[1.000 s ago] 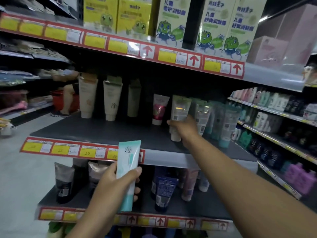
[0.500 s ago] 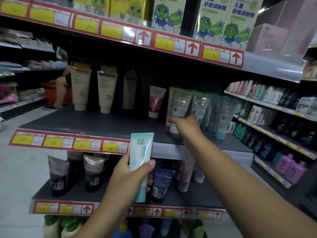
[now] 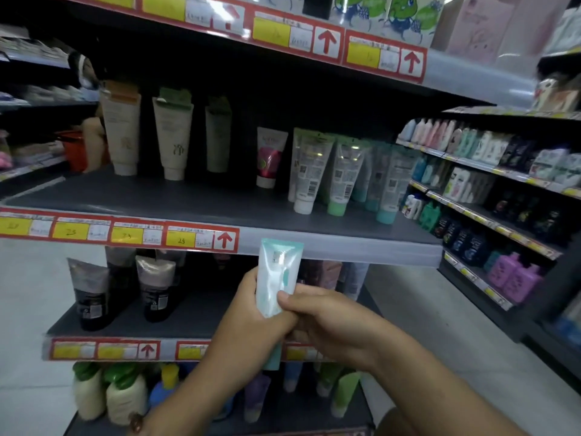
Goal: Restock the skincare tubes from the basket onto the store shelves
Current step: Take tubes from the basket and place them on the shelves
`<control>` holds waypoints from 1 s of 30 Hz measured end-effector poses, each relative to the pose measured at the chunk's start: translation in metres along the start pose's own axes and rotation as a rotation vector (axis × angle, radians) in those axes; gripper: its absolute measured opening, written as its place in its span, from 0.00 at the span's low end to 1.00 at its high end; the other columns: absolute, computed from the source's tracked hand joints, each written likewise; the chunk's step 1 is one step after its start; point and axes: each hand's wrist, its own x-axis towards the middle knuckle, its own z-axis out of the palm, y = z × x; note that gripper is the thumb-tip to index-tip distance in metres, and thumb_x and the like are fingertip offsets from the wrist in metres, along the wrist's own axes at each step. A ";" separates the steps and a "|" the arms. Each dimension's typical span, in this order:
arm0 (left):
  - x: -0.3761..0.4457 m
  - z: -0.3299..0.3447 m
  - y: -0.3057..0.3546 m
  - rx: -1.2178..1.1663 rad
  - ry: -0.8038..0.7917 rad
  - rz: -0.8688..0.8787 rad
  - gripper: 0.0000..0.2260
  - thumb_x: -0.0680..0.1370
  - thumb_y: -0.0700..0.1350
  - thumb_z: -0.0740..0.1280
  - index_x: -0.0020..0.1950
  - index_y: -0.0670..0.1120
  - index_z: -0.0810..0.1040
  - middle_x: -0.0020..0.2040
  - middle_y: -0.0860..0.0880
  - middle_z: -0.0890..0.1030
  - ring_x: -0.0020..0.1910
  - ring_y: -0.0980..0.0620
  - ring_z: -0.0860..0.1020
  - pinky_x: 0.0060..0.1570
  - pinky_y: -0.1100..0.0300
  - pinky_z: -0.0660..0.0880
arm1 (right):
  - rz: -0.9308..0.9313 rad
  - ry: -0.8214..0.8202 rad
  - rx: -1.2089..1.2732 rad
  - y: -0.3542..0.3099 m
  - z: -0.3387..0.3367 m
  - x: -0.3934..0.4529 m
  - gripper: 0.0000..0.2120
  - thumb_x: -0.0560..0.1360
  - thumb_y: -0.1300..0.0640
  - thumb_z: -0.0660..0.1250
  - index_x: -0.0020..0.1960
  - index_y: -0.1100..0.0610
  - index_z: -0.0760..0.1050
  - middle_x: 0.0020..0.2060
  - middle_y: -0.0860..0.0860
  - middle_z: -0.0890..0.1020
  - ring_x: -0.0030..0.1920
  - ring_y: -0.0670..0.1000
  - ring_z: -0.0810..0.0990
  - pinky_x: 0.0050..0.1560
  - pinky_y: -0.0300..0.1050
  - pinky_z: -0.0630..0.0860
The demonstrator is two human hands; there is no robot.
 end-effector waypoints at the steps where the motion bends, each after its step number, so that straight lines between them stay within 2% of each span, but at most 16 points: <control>1: -0.001 0.001 -0.001 -0.033 -0.045 -0.014 0.23 0.66 0.46 0.74 0.58 0.59 0.75 0.49 0.55 0.84 0.47 0.58 0.83 0.41 0.64 0.78 | 0.009 -0.057 0.028 0.001 -0.007 -0.002 0.15 0.80 0.57 0.62 0.65 0.59 0.76 0.60 0.57 0.81 0.61 0.56 0.78 0.63 0.52 0.75; 2: -0.003 0.003 -0.001 -0.082 -0.089 -0.031 0.24 0.66 0.45 0.74 0.59 0.58 0.75 0.50 0.53 0.84 0.48 0.56 0.83 0.42 0.62 0.79 | 0.019 -0.106 0.048 0.004 -0.014 -0.003 0.18 0.79 0.56 0.64 0.67 0.61 0.74 0.61 0.59 0.79 0.61 0.60 0.76 0.63 0.54 0.74; 4: -0.007 0.007 0.002 -0.166 -0.162 -0.059 0.24 0.66 0.44 0.73 0.60 0.57 0.75 0.49 0.50 0.84 0.43 0.53 0.84 0.38 0.58 0.78 | 0.013 -0.212 0.082 0.007 -0.025 -0.007 0.24 0.77 0.54 0.68 0.67 0.66 0.71 0.57 0.64 0.76 0.54 0.63 0.74 0.54 0.53 0.76; 6: -0.014 0.013 0.007 -0.161 -0.227 -0.049 0.25 0.67 0.43 0.73 0.61 0.59 0.74 0.47 0.50 0.83 0.38 0.52 0.82 0.34 0.57 0.78 | -0.034 -0.302 0.110 0.012 -0.035 -0.011 0.24 0.74 0.53 0.71 0.64 0.66 0.72 0.51 0.61 0.79 0.46 0.58 0.78 0.45 0.47 0.76; 7: -0.017 0.016 0.009 -0.121 -0.262 -0.022 0.26 0.68 0.43 0.73 0.62 0.61 0.73 0.48 0.52 0.83 0.40 0.54 0.82 0.37 0.57 0.79 | -0.056 -0.326 0.124 0.015 -0.039 -0.013 0.24 0.72 0.53 0.73 0.63 0.65 0.73 0.50 0.59 0.81 0.45 0.55 0.80 0.44 0.46 0.77; 10: -0.023 0.021 0.018 -0.002 -0.358 0.082 0.28 0.73 0.47 0.74 0.66 0.68 0.66 0.56 0.60 0.81 0.54 0.61 0.81 0.52 0.58 0.79 | -0.115 -0.349 0.145 0.019 -0.050 -0.023 0.25 0.67 0.53 0.78 0.60 0.62 0.78 0.53 0.57 0.83 0.51 0.54 0.83 0.52 0.47 0.79; 12: -0.023 0.019 0.021 0.066 -0.368 0.100 0.30 0.74 0.53 0.72 0.66 0.75 0.61 0.57 0.65 0.80 0.55 0.64 0.80 0.55 0.59 0.78 | -0.180 -0.321 0.119 0.008 -0.058 -0.031 0.29 0.65 0.53 0.80 0.61 0.64 0.77 0.54 0.58 0.83 0.53 0.55 0.83 0.54 0.49 0.79; 14: -0.019 0.012 0.018 0.171 -0.334 0.096 0.30 0.70 0.63 0.69 0.66 0.78 0.58 0.51 0.61 0.81 0.50 0.60 0.81 0.54 0.57 0.78 | -0.282 -0.198 0.074 -0.013 -0.065 -0.036 0.35 0.61 0.50 0.81 0.62 0.65 0.74 0.54 0.58 0.83 0.53 0.55 0.83 0.53 0.50 0.80; 16: -0.012 0.000 0.012 0.300 -0.276 0.084 0.28 0.67 0.69 0.65 0.66 0.76 0.62 0.48 0.58 0.80 0.47 0.58 0.80 0.54 0.55 0.77 | -0.397 0.035 0.052 -0.040 -0.075 -0.039 0.39 0.57 0.49 0.83 0.62 0.63 0.73 0.53 0.56 0.84 0.53 0.55 0.83 0.51 0.50 0.81; 19: 0.001 -0.021 -0.004 0.564 -0.193 0.091 0.17 0.73 0.63 0.67 0.61 0.69 0.71 0.47 0.61 0.80 0.47 0.63 0.79 0.53 0.59 0.76 | -0.551 0.465 -0.140 -0.079 -0.100 -0.038 0.31 0.62 0.51 0.78 0.61 0.60 0.73 0.48 0.52 0.84 0.51 0.54 0.83 0.50 0.46 0.81; 21: 0.008 -0.034 -0.013 0.723 -0.153 0.102 0.15 0.74 0.61 0.68 0.60 0.68 0.72 0.49 0.64 0.79 0.49 0.63 0.78 0.54 0.58 0.76 | -0.604 0.714 -0.303 -0.096 -0.121 -0.031 0.23 0.67 0.52 0.77 0.57 0.57 0.73 0.49 0.54 0.83 0.50 0.54 0.83 0.49 0.45 0.81; 23: 0.012 -0.043 -0.018 0.816 -0.152 0.075 0.14 0.75 0.60 0.67 0.59 0.68 0.72 0.49 0.64 0.78 0.49 0.62 0.78 0.52 0.58 0.77 | -0.593 0.908 -0.398 -0.102 -0.142 -0.020 0.22 0.69 0.51 0.77 0.56 0.56 0.71 0.47 0.52 0.79 0.46 0.51 0.80 0.42 0.41 0.78; 25: 0.012 -0.051 -0.019 0.886 -0.165 0.036 0.15 0.76 0.60 0.66 0.62 0.66 0.72 0.48 0.63 0.78 0.48 0.63 0.78 0.51 0.59 0.77 | -0.568 1.012 -0.414 -0.104 -0.159 -0.007 0.23 0.68 0.48 0.78 0.54 0.56 0.69 0.41 0.49 0.74 0.42 0.50 0.76 0.36 0.39 0.73; 26: 0.012 -0.054 -0.020 0.918 -0.171 0.020 0.16 0.76 0.61 0.66 0.63 0.65 0.73 0.49 0.63 0.78 0.48 0.63 0.77 0.51 0.59 0.77 | -0.559 1.049 -0.417 -0.104 -0.167 -0.002 0.24 0.68 0.47 0.78 0.53 0.56 0.69 0.40 0.49 0.73 0.42 0.50 0.75 0.36 0.42 0.73; 28: 0.013 -0.059 -0.023 0.947 -0.176 0.002 0.18 0.76 0.61 0.65 0.66 0.62 0.73 0.50 0.62 0.79 0.48 0.62 0.77 0.51 0.59 0.77 | -0.525 1.129 -0.463 -0.104 -0.179 0.006 0.26 0.66 0.44 0.78 0.53 0.55 0.69 0.39 0.48 0.72 0.41 0.51 0.74 0.41 0.52 0.76; 30: 0.012 -0.062 -0.025 0.958 -0.193 -0.014 0.18 0.76 0.61 0.66 0.66 0.61 0.74 0.48 0.61 0.79 0.47 0.63 0.78 0.51 0.59 0.77 | -0.490 1.178 -0.511 -0.103 -0.187 0.010 0.26 0.67 0.44 0.78 0.54 0.55 0.68 0.39 0.48 0.71 0.42 0.51 0.73 0.49 0.56 0.77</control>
